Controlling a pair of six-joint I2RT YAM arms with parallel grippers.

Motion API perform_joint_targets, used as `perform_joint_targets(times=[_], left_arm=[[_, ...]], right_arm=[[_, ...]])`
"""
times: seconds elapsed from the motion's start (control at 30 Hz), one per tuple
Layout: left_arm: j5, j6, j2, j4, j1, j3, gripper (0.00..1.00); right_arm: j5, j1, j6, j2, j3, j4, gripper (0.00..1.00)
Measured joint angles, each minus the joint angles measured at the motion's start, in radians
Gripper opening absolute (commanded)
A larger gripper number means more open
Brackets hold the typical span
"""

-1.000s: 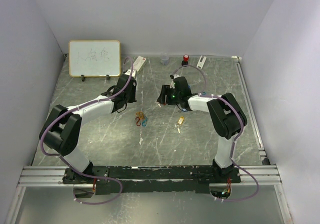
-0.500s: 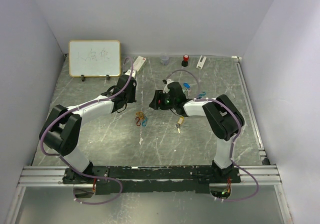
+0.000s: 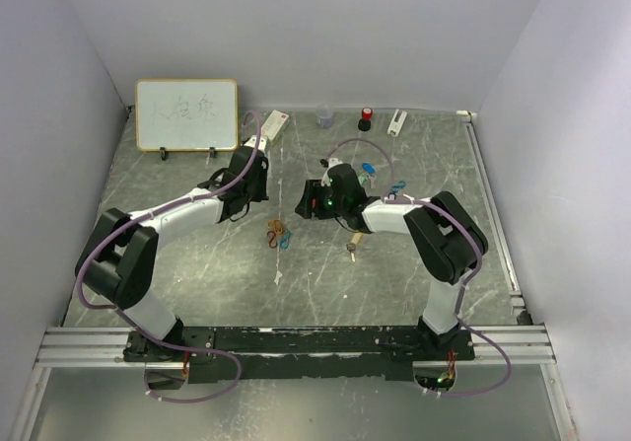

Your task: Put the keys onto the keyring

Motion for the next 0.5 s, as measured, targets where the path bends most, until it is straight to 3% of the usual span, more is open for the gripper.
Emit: perform_joint_targets(times=[0.3, 0.5], left_arm=[[0.000, -0.002, -0.004, 0.000, 0.000, 0.000, 0.07], [0.001, -0.003, -0.004, 0.000, 0.000, 0.000, 0.07]], right_arm=[[0.099, -0.013, -0.071, -0.092, -0.005, -0.066, 0.57], [0.065, -0.103, -0.107, -0.069, -0.005, -0.070, 0.57]])
